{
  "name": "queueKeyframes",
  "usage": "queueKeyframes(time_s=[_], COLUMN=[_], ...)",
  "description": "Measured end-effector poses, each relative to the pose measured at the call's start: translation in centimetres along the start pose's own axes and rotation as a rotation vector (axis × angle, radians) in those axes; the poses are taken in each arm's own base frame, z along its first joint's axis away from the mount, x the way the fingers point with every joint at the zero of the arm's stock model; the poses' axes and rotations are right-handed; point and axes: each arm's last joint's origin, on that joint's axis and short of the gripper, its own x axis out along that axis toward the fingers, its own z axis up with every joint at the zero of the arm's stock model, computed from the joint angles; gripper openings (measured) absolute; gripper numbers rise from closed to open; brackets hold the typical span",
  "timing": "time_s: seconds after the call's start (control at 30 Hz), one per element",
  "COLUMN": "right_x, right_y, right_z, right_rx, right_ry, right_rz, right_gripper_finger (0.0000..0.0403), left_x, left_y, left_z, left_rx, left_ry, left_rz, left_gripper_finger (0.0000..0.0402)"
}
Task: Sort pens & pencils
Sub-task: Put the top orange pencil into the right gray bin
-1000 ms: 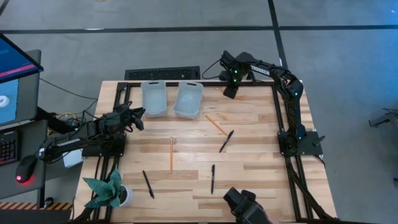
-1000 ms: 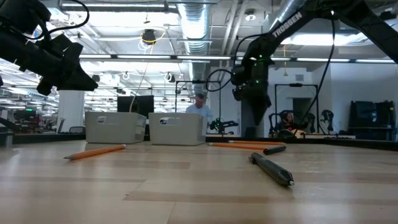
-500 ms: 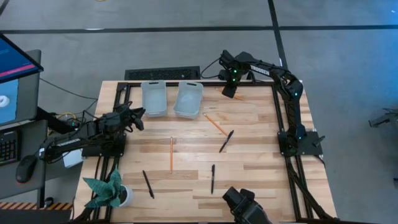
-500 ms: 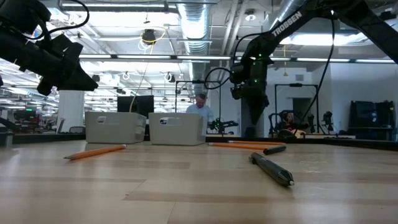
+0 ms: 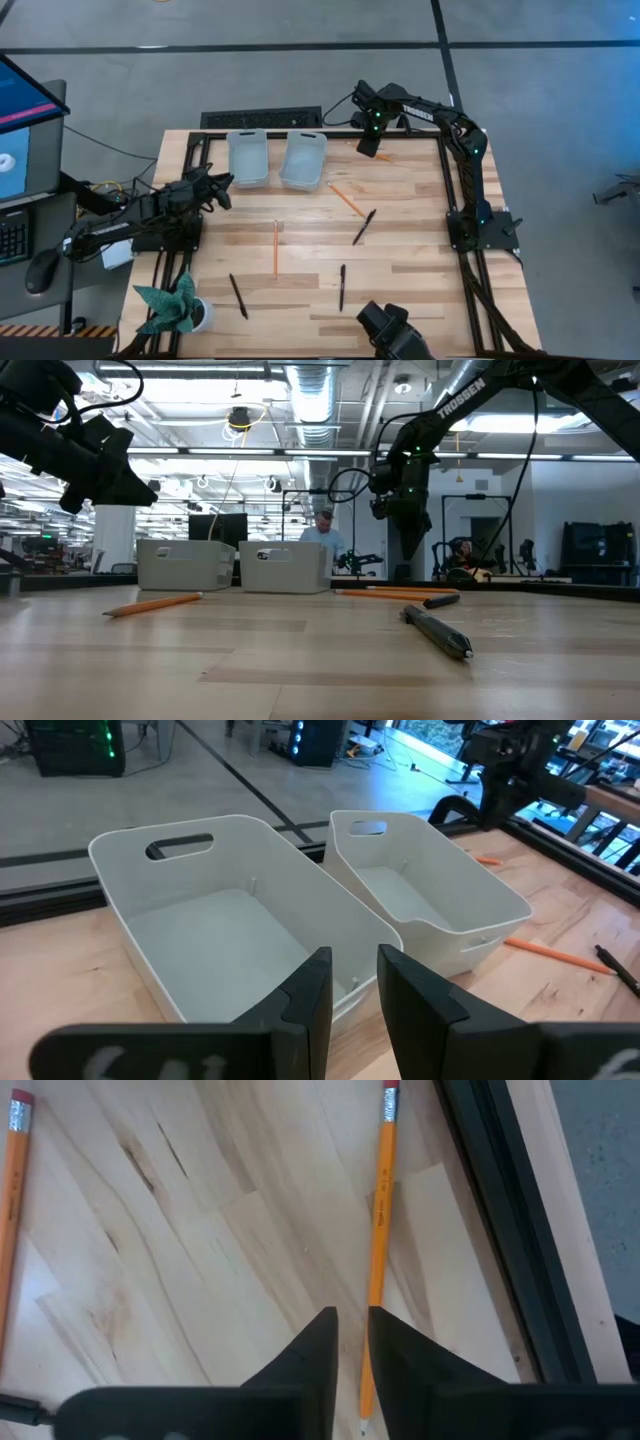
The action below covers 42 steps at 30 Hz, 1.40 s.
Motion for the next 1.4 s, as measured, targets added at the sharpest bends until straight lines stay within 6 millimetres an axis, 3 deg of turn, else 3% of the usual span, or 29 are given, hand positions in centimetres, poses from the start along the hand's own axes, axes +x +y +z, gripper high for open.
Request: queueKeyframes(time_s=[0.33, 0.57, 0.87, 1.23, 1.4], right_x=[-0.01, -0.01, 0.01, 0.01, 0.03], right_y=[0.02, -0.14, 0.03, -0.01, 0.12], right_z=[0.13, 0.33, 0.5, 0.77, 0.87], right_rx=[-0.003, 0.1, 0.099, 0.028, 0.024], right_ry=[-0.011, -0.021, -0.031, -0.055, -0.058], right_rz=[-0.004, -0.05, -0.048, -0.058, -0.059], right_gripper_finger=[0.0135, 0.0141, 0.0143, 0.0223, 0.0238], left_x=[0.0, 0.0, 0.0, -0.01, -0.01], left_y=[0.02, 0.02, 0.08, 0.25, 0.25], left_z=[0.0, -0.01, 0.02, 0.1, 0.1], left_rx=[0.008, 0.008, 0.003, -0.021, -0.021], left_ry=[-0.002, -0.001, -0.011, -0.041, -0.041], left_rz=[0.005, 0.005, 0.025, 0.084, 0.084], left_gripper_finger=[0.0073, 0.0073, 0.0073, 0.0073, 0.0073])
